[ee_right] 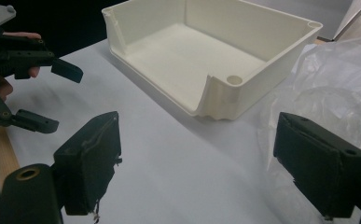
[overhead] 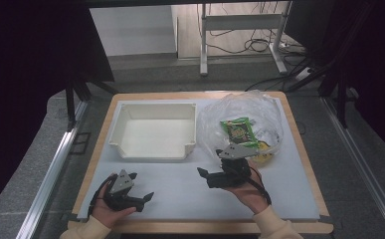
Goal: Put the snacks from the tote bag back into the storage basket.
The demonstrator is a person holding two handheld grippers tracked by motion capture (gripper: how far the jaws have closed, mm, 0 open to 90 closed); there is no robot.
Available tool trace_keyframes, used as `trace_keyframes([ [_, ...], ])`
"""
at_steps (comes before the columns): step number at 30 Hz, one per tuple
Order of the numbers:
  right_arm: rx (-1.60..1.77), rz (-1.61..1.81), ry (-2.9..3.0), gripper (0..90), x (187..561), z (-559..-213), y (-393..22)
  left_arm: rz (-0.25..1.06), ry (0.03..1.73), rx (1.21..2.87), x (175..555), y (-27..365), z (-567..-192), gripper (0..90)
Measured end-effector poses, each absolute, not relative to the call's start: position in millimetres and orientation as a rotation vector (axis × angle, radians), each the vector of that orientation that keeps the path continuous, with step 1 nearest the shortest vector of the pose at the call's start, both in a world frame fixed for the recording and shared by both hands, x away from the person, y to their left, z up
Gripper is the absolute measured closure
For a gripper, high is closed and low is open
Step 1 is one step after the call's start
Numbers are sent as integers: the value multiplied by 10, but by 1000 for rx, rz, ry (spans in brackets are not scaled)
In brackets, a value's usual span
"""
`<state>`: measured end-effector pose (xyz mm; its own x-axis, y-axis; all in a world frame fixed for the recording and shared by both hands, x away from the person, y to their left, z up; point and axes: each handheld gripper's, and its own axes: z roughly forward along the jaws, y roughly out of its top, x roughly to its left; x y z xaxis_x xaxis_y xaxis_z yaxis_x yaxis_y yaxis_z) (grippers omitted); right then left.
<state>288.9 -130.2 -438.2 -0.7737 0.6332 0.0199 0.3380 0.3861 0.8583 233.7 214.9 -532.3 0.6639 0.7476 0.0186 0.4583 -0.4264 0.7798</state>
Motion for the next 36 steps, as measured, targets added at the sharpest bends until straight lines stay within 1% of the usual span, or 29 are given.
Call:
trace_keyframes([
  [19, 881, 1342, 2334, 160, 3025, -4309, -1304, 473, 930, 2092, 2334, 2157, -5321, 99],
  [36, 933, 1342, 2301, 156, 3180, -4149, -1407, 472, 912, 2100, 2332, 2155, -5321, 99],
])
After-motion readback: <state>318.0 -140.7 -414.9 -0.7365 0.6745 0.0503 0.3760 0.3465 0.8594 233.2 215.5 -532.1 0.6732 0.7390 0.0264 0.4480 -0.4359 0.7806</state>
